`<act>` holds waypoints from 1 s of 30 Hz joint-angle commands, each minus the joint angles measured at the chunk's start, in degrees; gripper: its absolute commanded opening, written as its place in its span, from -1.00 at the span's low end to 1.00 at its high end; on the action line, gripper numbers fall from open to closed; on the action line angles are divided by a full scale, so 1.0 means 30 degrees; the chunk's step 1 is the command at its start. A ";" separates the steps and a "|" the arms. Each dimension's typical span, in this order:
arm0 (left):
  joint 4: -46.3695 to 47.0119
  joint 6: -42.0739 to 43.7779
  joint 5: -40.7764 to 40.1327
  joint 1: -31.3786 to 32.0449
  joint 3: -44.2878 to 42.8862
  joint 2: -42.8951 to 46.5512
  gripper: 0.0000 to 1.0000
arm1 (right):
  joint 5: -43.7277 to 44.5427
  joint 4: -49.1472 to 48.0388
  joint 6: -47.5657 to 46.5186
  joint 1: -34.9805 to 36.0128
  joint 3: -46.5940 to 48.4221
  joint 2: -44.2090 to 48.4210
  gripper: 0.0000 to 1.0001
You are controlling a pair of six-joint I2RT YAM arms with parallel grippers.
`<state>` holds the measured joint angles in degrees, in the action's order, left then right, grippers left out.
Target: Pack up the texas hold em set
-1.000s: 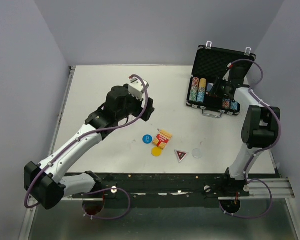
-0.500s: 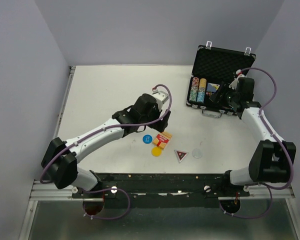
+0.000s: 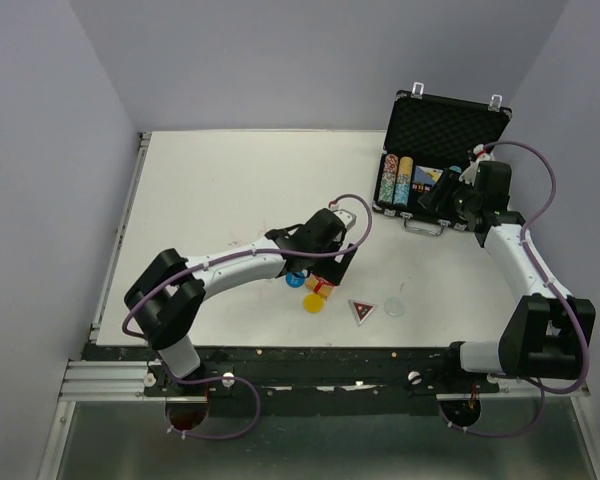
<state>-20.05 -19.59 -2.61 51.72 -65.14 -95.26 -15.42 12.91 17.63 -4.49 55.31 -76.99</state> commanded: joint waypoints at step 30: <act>-0.2514 -0.0031 -0.3318 0.1332 -0.2689 -0.4192 0.89 | 0.0071 -0.0347 0.0013 0.0032 -0.0331 0.0351 0.31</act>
<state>-25.32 -19.73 -9.61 54.98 -71.16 -106.65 -15.75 12.91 17.65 -4.49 55.11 -76.97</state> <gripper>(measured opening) 0.957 0.651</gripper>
